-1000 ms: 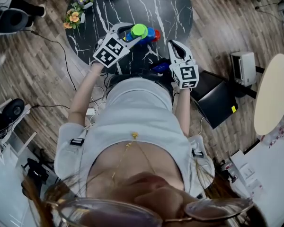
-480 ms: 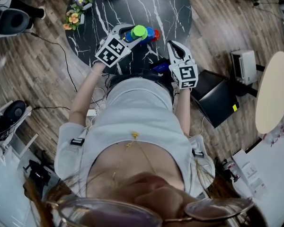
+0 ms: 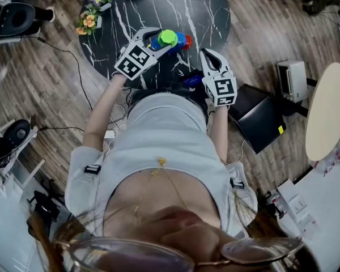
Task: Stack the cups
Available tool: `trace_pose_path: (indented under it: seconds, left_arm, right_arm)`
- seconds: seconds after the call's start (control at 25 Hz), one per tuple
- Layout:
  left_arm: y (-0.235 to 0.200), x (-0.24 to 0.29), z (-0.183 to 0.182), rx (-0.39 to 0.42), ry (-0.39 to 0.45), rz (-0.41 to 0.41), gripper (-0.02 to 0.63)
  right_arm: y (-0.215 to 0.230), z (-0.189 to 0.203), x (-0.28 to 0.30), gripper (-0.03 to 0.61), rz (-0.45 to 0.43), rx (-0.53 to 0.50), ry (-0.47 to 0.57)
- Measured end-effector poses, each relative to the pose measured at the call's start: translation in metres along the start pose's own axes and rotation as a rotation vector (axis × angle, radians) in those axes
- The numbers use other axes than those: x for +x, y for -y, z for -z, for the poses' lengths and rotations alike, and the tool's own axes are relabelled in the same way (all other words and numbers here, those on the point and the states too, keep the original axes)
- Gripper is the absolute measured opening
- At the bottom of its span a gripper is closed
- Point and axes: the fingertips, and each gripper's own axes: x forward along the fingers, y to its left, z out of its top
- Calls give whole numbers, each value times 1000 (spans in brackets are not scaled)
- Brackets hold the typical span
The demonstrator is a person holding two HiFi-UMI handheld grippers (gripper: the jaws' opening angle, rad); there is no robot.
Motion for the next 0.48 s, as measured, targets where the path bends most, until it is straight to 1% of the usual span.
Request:
trace_pose_path:
  seconds: [0.28,0.48]
  left_arm:
    - [-1,-9,-1,-18,28,-15,276]
    - [-11,-23,3,-103,92,-73,276]
  right_arm:
    - [-1,0,1,21,-8,-1,-2]
    - [-1,0,4,21,-14,9,4]
